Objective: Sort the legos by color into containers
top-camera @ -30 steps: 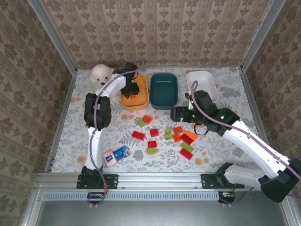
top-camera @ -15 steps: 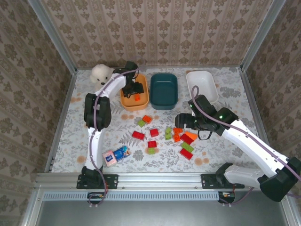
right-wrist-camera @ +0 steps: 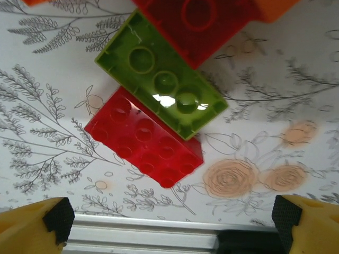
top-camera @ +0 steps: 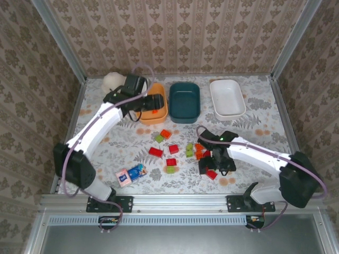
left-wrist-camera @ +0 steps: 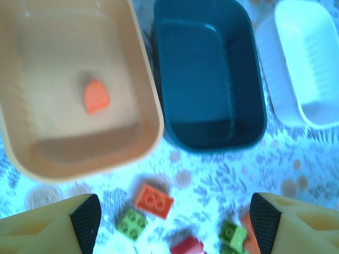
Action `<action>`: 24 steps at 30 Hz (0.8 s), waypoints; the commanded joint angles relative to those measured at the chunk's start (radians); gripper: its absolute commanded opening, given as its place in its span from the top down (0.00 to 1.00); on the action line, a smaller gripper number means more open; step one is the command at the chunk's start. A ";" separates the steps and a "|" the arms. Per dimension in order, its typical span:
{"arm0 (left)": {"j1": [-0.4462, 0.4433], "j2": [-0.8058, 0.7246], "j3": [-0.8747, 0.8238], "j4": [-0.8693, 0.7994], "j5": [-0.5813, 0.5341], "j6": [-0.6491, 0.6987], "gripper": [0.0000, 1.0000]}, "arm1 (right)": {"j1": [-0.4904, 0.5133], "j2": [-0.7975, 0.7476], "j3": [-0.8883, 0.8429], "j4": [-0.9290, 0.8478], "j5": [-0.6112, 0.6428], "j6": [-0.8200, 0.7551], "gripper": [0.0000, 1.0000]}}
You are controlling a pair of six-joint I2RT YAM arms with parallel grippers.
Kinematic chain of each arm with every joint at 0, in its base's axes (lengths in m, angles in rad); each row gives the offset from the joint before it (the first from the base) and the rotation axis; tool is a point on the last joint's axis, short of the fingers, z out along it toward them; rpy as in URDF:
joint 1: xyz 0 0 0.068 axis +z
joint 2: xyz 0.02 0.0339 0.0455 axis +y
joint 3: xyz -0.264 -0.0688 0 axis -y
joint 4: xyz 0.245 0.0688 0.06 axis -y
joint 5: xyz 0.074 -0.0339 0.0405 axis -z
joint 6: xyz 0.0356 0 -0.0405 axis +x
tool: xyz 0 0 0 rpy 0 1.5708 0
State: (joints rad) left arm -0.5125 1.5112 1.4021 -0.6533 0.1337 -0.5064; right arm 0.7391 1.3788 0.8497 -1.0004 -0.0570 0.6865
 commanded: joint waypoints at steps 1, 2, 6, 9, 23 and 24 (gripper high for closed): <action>-0.012 -0.086 -0.131 0.023 0.016 -0.039 0.23 | 0.014 0.075 -0.012 0.065 -0.030 0.016 0.00; -0.015 -0.113 -0.158 0.023 0.016 -0.046 0.23 | 0.014 0.088 -0.014 0.075 -0.031 0.012 0.00; -0.030 -0.199 -0.232 0.005 0.001 -0.064 0.23 | 0.013 0.169 0.015 0.123 -0.047 -0.026 0.01; -0.037 -0.227 -0.259 0.000 -0.009 -0.075 0.23 | 0.016 0.232 0.046 0.134 -0.080 -0.055 0.09; -0.044 -0.221 -0.255 0.004 -0.033 -0.090 0.24 | 0.089 0.269 0.059 0.117 -0.088 -0.057 0.41; -0.046 -0.220 -0.253 0.004 -0.033 -0.090 0.24 | 0.093 0.275 0.061 0.115 -0.078 -0.057 0.45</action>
State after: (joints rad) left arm -0.5488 1.2930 1.1511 -0.6563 0.1085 -0.5800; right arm 0.8219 1.6306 0.8852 -0.8627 -0.1497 0.6285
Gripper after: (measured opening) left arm 0.759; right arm 0.563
